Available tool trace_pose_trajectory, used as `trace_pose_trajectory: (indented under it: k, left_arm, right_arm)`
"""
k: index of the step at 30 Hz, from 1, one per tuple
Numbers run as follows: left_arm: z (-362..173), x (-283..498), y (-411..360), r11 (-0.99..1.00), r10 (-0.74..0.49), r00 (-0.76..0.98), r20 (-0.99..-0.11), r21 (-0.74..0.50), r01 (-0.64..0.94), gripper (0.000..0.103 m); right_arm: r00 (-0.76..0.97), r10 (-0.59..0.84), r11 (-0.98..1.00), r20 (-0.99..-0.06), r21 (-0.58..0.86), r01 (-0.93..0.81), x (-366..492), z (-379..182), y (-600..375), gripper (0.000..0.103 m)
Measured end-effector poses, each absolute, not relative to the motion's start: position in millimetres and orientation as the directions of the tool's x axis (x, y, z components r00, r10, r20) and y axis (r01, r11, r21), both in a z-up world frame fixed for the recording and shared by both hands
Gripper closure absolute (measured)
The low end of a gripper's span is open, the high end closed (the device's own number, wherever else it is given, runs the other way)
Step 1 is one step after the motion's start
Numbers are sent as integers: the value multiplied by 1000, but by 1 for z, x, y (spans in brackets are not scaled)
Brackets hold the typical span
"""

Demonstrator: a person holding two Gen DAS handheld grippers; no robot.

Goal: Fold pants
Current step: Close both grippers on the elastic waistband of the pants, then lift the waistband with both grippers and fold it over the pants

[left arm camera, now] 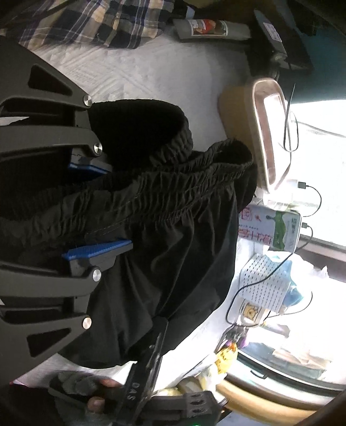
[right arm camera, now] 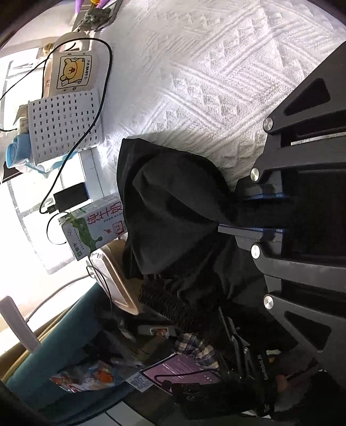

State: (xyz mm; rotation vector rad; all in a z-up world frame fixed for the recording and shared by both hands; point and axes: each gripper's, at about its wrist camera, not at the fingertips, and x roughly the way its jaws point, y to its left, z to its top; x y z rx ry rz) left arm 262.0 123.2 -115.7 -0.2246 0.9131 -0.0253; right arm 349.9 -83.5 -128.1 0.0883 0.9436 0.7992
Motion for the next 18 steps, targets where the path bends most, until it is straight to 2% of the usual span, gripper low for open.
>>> trace_pose_trajectory:
  k: [1,3,5,7,8,9,11,12,15,18]
  left_arm:
    - [-115,262,125,976,-110,617,-779,-204,-83,61]
    - [-114,263,127,974,-99,619,-779,-202,-98,60]
    - [-115,265,127,977,-82,619,-781,-185,-105,60]
    - [-114,267,125,981,-60,619,-783,-161,-108,56]
    - [-114,268,124,983,-46,618,-785,-147,-113,46]
    - [-115,269,124,984,-19,616,-787,-124,-128,42]
    - [-118,272,124,984,-8,609,-793,-113,-134,41]
    - [-118,273,123,985,-11,608,-794,-113,-130,38]
    - [-119,277,115,987,-53,596,-802,-131,-89,30]
    - [-117,279,106,973,-161,599,-785,-228,-37,32]
  right_arm:
    - [332,644,719,-689,398,-569,350,-128,-84,74]
    - [344,645,725,-683,404,-558,352,-127,-88,48]
    - [353,649,727,-673,413,-548,353,-126,-91,41]
    - [353,648,728,-674,415,-545,355,-126,-91,41]
    - [348,648,728,-677,418,-543,356,-128,-90,41]
    - [344,649,727,-678,421,-543,358,-128,-90,41]
    - [346,647,728,-679,417,-544,359,-128,-88,41]
    - [345,646,728,-681,413,-548,359,-128,-86,41]
    - [342,641,725,-687,394,-566,357,-128,-81,41]
    - [335,643,715,-689,384,-584,356,-128,-76,41]
